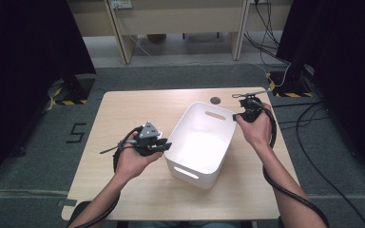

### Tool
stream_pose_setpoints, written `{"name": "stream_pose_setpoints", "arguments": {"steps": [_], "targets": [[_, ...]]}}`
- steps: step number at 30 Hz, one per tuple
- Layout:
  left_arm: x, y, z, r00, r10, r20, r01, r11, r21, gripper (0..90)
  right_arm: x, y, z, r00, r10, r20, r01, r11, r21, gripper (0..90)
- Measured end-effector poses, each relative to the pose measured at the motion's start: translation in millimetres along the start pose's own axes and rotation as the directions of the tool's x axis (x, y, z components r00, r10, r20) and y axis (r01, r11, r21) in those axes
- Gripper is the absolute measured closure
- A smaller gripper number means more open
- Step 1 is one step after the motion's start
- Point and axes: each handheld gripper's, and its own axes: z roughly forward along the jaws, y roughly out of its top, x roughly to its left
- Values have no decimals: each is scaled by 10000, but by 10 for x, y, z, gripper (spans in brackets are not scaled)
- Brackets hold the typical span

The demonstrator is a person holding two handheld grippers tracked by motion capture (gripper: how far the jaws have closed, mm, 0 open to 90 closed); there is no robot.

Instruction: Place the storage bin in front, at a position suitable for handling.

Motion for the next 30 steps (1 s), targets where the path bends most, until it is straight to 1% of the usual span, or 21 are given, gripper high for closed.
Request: {"name": "stream_pose_setpoints", "arguments": {"steps": [1,2,3,5,6,12,13,14,15,16,17,18,19,20,21,22,24,26,27,28,30], "targets": [[0,0,0,10000,0,0,0,10000,0,753,0,0,0,10000,0,0,0,10000,0,818],[72,22,21,9999,66,-159,-65,10000,74,766,5,-17,-22,10000,50,47,-50,10000,38,817],[105,32,34,9997,85,-230,-83,9999,69,774,-1,-28,-31,10000,-49,55,49,10000,28,815],[138,44,45,9995,143,-281,-140,9998,118,791,5,-40,-42,10000,-9,32,9,10000,50,813],[204,70,71,9989,246,-401,-238,9995,200,798,18,-71,-70,9999,-62,91,61,9999,84,809],[427,137,194,9947,454,-927,-407,9978,514,822,91,-170,-163,10000,2,28,-3,9997,249,793],[427,137,194,9947,454,-927,-407,9978,514,823,106,-187,-180,10000,0,25,-1,9995,308,790],[513,144,263,9936,405,-1059,-338,9974,638,823,123,-207,-201,10000,43,-43,-41,9994,337,785],[513,144,263,9936,405,-1059,-338,9974,638,821,123,-207,-201,10000,43,-43,-41,9994,337,785],[569,141,306,9913,494,-1223,-402,9962,766,816,158,-234,-227,9998,101,-198,-92,9989,451,772],[569,141,306,9913,494,-1223,-402,9962,766,808,158,-234,-227,9998,101,-198,-92,9989,451,772],[598,135,325,9898,451,-1352,-355,9967,726,808,172,-239,-233,9998,84,-207,-74,9987,494,765],[610,131,322,9867,404,-1573,-316,9978,577,771,187,-238,-241,9997,66,-241,-53,9985,542,750],[608,130,292,9833,371,-1779,-294,9985,456,732,194,-228,-251,9995,65,-311,-53,9992,404,725],[590,126,248,9796,204,-1999,-170,9997,185,689,194,-213,-262,9995,35,-329,-26,9996,275,706],[575,125,186,9755,258,-2184,-272,9996,-34,653,196,-192,-275,9995,3,-323,2,9999,142,694],[498,106,46,9721,-225,-2334,127,9990,-433,588,186,-115,-265,9992,-200,-334,199,9998,-37,667],[412,74,-80,9709,-581,-2325,393,9956,-846,570,173,-90,-235,9987,-296,-411,295,9996,-19,665],[369,52,-138,9710,-734,-2275,532,9942,-936,564,169,-73,-200,9984,-362,-426,364,9993,55,673],[332,25,-186,9699,-871,-2275,657,9928,-1001,562,168,-61,-166,9981,-460,-416,466,9988,145,687],[293,-22,-254,9695,-1002,-2237,829,9929,-857,582,168,-46,-102,9976,-647,-263,654,9975,273,750]]}}
